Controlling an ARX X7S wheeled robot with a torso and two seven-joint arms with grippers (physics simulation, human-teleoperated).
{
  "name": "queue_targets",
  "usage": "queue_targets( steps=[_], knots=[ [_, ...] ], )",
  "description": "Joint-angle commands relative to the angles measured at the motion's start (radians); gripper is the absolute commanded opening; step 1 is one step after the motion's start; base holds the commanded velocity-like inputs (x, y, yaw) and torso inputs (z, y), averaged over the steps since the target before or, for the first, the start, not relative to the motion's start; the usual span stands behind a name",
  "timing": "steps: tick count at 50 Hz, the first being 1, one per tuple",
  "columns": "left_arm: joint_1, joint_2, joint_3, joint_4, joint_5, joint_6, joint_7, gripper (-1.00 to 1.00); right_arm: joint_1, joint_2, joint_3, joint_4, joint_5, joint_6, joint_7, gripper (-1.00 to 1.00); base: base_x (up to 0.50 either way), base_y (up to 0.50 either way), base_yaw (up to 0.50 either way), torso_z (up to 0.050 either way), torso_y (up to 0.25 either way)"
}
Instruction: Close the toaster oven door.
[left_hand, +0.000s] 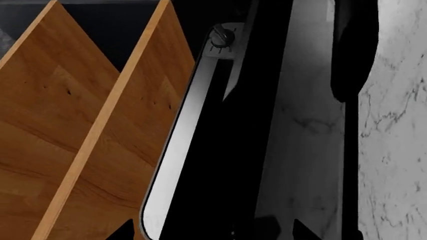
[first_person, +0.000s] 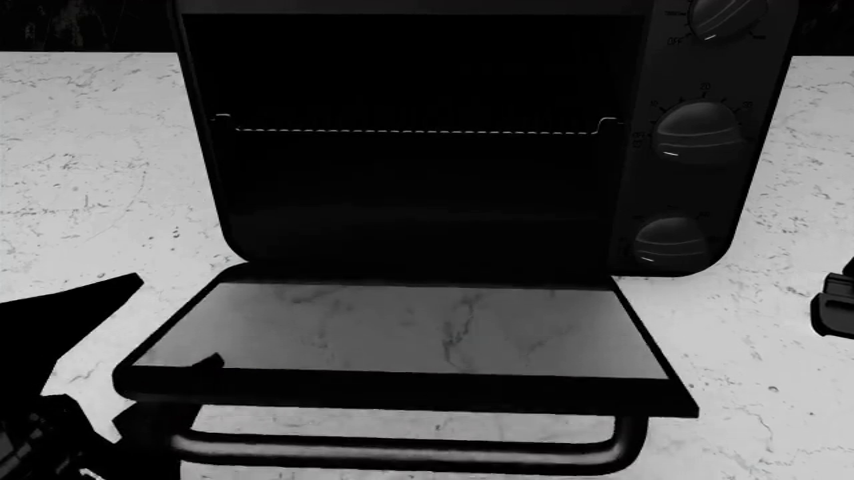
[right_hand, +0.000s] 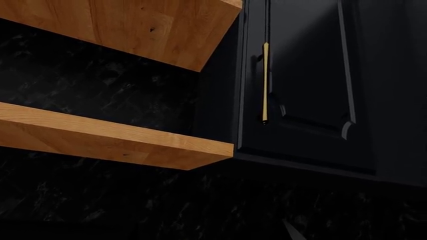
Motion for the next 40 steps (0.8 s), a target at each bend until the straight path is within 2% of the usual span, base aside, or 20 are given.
queue_targets(
  steps=[1,15,22,28,35,40],
  knots=[
    [-0.018,0.053,-0.027,0.067,-0.157,-0.075,0.064,1.00,-0.030,0.007,0.027,-0.004,0.009,-0.018,0.005,1.00,0.00,0.00,0.00,0.000,0.010],
    [0.093,0.190,-0.086,0.259,-0.241,-0.305,0.086,1.00,-0.054,0.018,0.041,-0.006,0.024,-0.041,0.018,1.00,0.00,0.00,0.00,0.000,0.001],
    [0.140,0.295,-0.118,0.350,-0.266,-0.479,0.092,1.00,-0.040,0.034,0.038,-0.006,0.045,-0.045,0.032,1.00,0.00,0.00,0.00,0.002,0.001],
    [0.125,0.391,-0.140,0.408,-0.268,-0.642,0.101,1.00,-0.070,0.020,0.041,-0.002,0.023,-0.069,0.020,1.00,0.00,0.00,0.00,0.000,0.002],
    [0.056,0.521,-0.149,0.451,-0.297,-0.916,0.182,1.00,-0.073,0.023,0.038,0.002,0.025,-0.078,0.025,1.00,0.00,0.00,0.00,0.000,0.000],
    [-0.008,0.560,-0.143,0.437,-0.311,-1.028,0.217,1.00,-0.069,0.034,0.048,-0.005,0.050,-0.075,0.042,1.00,0.00,0.00,0.00,0.000,0.000]
  ],
)
